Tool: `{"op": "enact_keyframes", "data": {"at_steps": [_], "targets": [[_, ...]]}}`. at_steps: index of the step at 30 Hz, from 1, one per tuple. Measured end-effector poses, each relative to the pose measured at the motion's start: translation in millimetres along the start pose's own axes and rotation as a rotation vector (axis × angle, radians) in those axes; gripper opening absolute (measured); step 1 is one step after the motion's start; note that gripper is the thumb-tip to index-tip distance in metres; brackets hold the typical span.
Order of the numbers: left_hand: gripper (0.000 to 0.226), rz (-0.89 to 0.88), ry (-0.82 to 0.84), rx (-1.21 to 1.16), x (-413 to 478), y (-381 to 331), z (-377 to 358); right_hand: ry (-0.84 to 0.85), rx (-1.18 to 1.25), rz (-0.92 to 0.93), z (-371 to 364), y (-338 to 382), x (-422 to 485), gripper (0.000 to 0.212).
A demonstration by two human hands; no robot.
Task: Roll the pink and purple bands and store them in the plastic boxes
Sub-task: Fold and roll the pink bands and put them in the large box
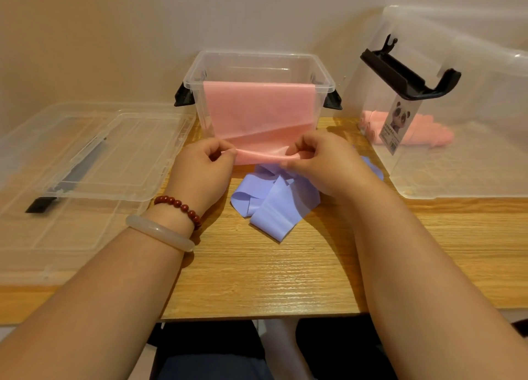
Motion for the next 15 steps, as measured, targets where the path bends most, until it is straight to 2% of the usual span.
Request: {"op": "enact_keyframes", "data": {"at_steps": [2,7,11,15], "targets": [[0.020,0.011,-0.021,-0.010,0,1,1,-0.010,-0.012,0.007,-1,-2,2,0.010],[0.019,0.009,-0.035,-0.084,1,3,4,-0.064,0.071,0.053,2,-4,4,0.018],[0.028,0.008,-0.040,-0.082,-2,-1,5,-0.130,0.203,0.038,4,-10,5,0.006],[0.024,0.021,0.008,-0.131,-2,-1,2,-0.164,0.253,0.028,7,-13,6,0.011]]}}
Point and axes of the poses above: each hand's wrist, its own x-axis towards the middle knuckle, its own z-axis out of the back of the hand, y = z × x, the point moved 6 cm from there along x, towards the middle knuckle, and after that the axes turned 9 degrees about y, right-handed, at the moved point
